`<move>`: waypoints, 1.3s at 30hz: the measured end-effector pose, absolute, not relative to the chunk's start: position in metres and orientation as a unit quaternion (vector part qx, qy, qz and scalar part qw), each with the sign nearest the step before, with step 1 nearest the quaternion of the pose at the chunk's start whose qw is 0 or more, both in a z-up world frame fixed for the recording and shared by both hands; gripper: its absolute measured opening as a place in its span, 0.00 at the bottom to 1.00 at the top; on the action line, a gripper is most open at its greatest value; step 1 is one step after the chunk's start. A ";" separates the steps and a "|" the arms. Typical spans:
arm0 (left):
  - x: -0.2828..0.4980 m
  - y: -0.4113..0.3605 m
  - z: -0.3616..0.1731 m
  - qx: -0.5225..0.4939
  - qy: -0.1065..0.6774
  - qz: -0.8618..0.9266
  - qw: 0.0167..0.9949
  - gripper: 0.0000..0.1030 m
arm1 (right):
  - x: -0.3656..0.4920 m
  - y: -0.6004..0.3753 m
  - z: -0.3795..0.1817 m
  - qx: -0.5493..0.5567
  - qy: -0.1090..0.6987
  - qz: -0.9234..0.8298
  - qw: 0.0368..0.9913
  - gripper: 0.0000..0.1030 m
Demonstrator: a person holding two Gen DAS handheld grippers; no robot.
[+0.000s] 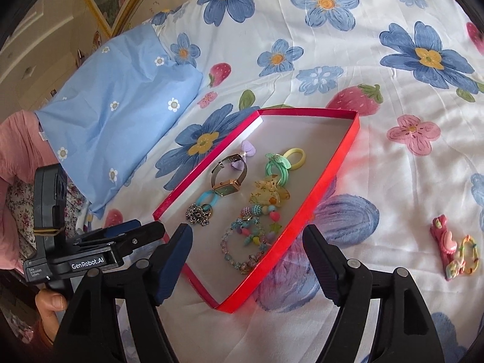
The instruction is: Organize jewelry
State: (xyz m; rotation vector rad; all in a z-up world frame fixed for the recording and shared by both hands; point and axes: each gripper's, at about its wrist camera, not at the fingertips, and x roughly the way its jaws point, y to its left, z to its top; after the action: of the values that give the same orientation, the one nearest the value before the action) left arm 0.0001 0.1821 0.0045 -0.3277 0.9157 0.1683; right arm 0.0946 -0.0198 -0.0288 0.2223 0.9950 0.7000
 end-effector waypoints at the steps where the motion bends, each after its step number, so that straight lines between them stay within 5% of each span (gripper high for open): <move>1: -0.005 0.183 0.006 -0.159 0.436 0.082 0.882 0.86 | 0.092 -0.023 -0.027 0.110 0.462 0.329 0.816 0.75; 14: -0.060 0.164 0.070 -0.115 0.384 0.089 0.912 0.94 | 0.065 -0.038 0.046 0.066 0.383 0.340 0.856 0.79; 21: -0.087 0.149 0.101 -0.083 0.338 0.124 0.929 0.99 | 0.058 -0.043 0.108 0.035 0.334 0.344 0.877 1.00; 39: -0.108 0.095 0.010 -0.033 0.339 0.177 0.923 0.99 | 0.014 -0.043 -0.014 -0.020 0.372 0.297 0.879 1.00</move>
State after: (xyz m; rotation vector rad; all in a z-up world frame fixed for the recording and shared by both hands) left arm -0.1080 0.0953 0.0102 -0.0670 0.6954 0.3642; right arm 0.0139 -0.0428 -0.0136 -0.0408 0.7753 0.6196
